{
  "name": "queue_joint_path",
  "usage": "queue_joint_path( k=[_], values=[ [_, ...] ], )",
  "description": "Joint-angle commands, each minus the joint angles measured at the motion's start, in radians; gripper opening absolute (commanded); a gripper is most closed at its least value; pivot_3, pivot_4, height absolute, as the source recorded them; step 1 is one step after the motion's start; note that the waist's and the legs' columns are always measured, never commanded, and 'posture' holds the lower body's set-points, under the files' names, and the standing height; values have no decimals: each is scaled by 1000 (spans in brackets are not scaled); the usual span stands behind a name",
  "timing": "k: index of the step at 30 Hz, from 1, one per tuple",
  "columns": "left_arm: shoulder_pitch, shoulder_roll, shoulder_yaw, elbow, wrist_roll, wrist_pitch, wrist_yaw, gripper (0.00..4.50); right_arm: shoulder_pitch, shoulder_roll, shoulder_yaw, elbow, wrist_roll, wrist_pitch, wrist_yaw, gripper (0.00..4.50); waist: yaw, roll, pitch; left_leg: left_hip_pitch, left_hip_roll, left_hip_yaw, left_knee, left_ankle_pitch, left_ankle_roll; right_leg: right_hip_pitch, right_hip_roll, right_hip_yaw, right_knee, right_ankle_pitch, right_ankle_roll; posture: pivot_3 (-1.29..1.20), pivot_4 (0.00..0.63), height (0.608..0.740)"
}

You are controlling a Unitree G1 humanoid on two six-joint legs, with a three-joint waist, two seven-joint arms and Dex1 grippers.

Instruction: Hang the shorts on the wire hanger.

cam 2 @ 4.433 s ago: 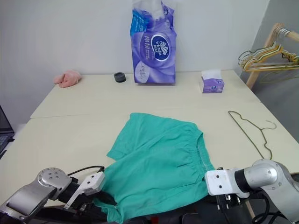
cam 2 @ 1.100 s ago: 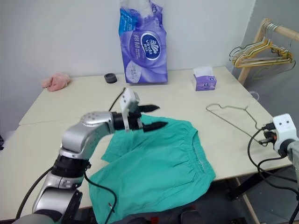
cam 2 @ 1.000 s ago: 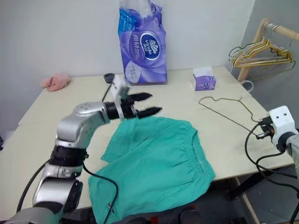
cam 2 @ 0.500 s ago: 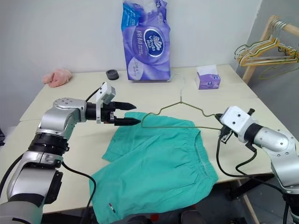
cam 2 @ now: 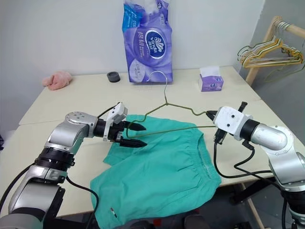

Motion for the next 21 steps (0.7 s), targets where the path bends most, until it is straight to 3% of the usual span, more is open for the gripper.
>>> queue_joint_path(
  k=[1,4,16,17,19,21],
  values=[
    [-12,5,17,-29,-19,14,-10,4500,-30,4,-14,-38,-6,-16,2,29,0,0,0,0,0,0,0,0,0,0,0,0,0,0,0,-165,49,740],
    [-8,1,18,-31,-26,34,-16,3918,-30,8,-15,-41,-8,-20,4,0,0,0,0,0,0,0,0,0,0,0,0,0,0,0,0,-169,51,740],
    [48,0,9,-94,-38,66,-28,238,-51,20,1,-71,-11,-18,29,0,-1,0,0,0,0,0,0,0,0,0,0,0,1,0,0,-170,53,740],
    [50,0,10,-99,-40,70,-27,17,-49,19,4,-76,-5,-24,41,0,0,0,0,0,0,0,0,0,0,0,0,0,1,0,0,-170,53,740],
    [53,0,11,-108,-42,75,-22,17,-47,18,4,-80,-2,-35,52,0,0,0,0,0,0,0,0,0,0,0,0,-1,0,0,0,-168,53,740],
    [55,0,12,-114,-41,78,-19,0,-47,20,-3,-79,-1,-45,57,505,0,0,0,0,0,0,0,0,0,0,0,-1,0,0,0,-168,53,740]
  ],
)
